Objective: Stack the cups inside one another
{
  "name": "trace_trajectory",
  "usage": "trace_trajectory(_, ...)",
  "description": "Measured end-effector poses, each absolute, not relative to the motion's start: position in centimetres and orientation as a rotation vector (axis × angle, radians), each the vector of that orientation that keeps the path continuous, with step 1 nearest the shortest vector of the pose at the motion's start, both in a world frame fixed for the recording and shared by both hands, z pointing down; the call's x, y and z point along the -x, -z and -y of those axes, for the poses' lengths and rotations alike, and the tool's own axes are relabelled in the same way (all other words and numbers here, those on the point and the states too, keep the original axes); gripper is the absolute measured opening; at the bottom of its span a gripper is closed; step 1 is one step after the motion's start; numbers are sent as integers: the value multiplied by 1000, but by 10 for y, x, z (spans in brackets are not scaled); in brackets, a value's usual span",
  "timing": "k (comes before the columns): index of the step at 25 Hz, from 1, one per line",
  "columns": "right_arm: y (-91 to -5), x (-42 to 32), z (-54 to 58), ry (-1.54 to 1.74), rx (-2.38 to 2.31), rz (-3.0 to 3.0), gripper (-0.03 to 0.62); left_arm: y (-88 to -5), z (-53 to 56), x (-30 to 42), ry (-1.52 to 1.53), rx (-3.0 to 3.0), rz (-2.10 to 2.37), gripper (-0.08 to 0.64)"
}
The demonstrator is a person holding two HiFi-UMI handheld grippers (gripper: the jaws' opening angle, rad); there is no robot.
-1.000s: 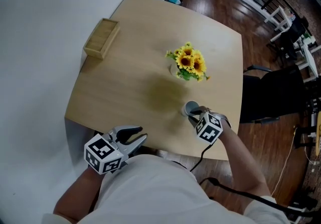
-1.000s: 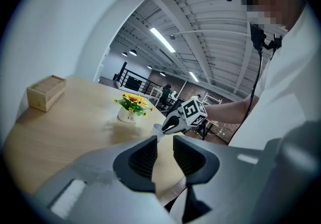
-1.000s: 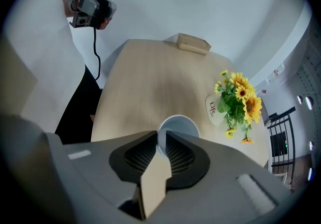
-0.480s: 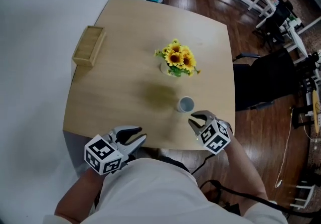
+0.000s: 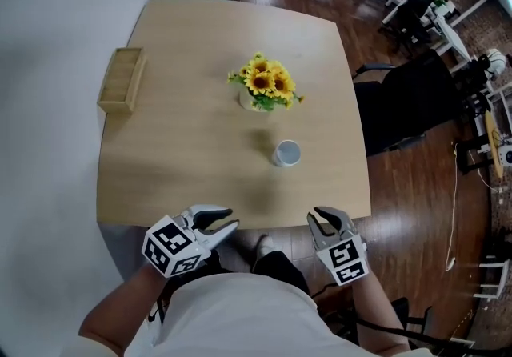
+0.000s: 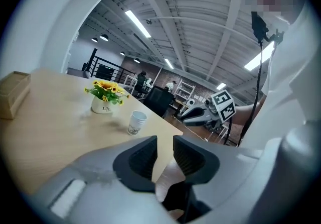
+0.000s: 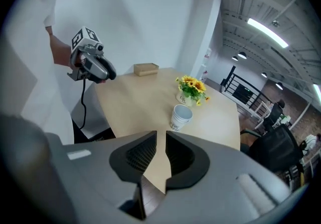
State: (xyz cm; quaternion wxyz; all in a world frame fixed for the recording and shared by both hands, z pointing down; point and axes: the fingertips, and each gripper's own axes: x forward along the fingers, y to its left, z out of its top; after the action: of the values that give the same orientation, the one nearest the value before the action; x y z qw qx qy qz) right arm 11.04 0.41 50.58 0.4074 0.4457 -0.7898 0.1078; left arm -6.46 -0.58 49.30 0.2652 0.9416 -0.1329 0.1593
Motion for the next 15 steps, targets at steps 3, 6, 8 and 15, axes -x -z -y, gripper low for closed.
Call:
trace_trajectory(3,-504,-125,-25,-262,-1193,2002,61,-485,-3,58,-428,-2565,398,102)
trace_trajectory(6,-500,-144,-46,-225,-1232,2009,58,-482,-24,46,-413,-2553,455,94)
trace_trajectory(8,-495,-158,-61,-208,-1248,2027,58,-480,-45,31,-410,-2535,489,94)
trace_trajectory(15,-483,-216,-115,-216,-1344,2125,57,-464,-108,-30,-411,-2603,574,95)
